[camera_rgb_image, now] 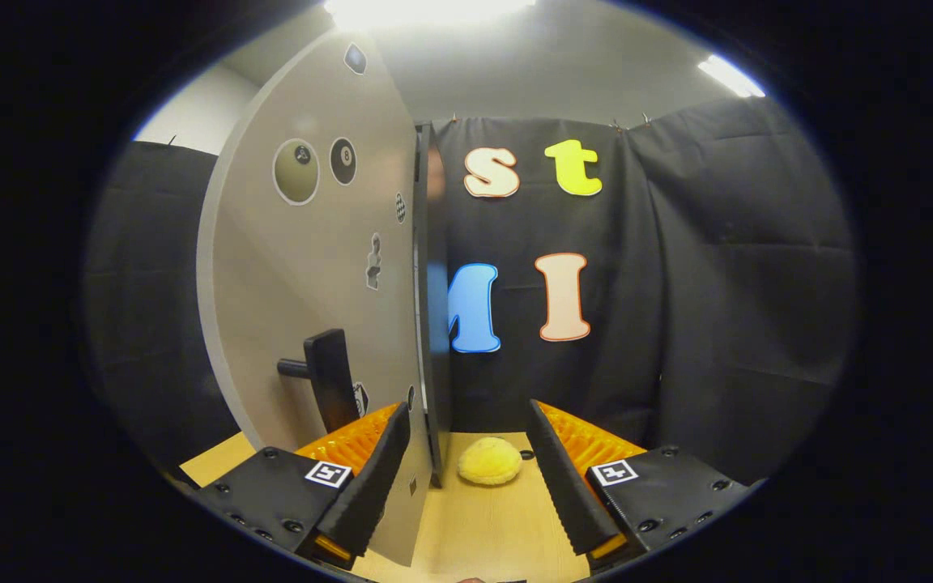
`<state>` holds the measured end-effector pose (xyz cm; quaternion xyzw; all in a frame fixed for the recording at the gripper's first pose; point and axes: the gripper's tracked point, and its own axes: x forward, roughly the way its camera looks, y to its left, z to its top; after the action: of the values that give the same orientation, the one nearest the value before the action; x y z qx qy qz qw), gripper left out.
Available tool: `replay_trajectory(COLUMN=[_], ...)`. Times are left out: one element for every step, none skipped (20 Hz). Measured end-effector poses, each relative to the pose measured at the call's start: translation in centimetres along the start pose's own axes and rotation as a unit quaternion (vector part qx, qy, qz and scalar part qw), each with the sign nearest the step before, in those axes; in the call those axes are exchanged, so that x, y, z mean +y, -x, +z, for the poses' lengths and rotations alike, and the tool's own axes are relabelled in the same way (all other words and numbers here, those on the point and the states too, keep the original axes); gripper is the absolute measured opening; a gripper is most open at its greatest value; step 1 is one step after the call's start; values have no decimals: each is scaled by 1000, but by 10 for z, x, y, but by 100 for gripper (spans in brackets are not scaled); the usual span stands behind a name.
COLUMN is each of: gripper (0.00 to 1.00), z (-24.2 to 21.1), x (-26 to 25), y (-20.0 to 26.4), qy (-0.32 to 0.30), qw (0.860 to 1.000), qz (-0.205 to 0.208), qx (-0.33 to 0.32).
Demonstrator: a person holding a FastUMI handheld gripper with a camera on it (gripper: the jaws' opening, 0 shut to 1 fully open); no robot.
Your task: Open the shoe cabinet door, grab the shoes and put them into the shoe cabinet, then close the shoe cabinet door.
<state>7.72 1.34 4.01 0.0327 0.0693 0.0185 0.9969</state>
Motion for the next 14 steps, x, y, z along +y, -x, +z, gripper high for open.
replay_trajectory(gripper=[92, 92, 92, 92, 92, 92, 92, 92, 92, 92, 92, 92, 92, 92], z=[2, 2, 0, -1, -1, -1, -1, 0, 3, 6, 10, 11, 10, 10], x=[6, 16, 31, 43, 55, 67, 79, 92, 105, 119, 132, 145, 159, 175], y=[3, 5, 8, 9, 8, 7, 5, 4, 2, -1, -5, -8, -11, -14], qy=[3, 7, 8, 8, 7, 8, 10, 14, 21, 27, 32, 39, 45, 56], qw=[1000, 1000, 1000, 1000, 1000, 1000, 1000, 1000, 1000, 1000, 999, 999, 999, 998], qz=[-7, -11, -11, -8, -5, -2, -1, -2, -2, -2, -2, -3, 2, 11], qx=[-6, -6, -5, -3, 0, 4, 9, 10, 9, 5, 3, 2, 5, 5])
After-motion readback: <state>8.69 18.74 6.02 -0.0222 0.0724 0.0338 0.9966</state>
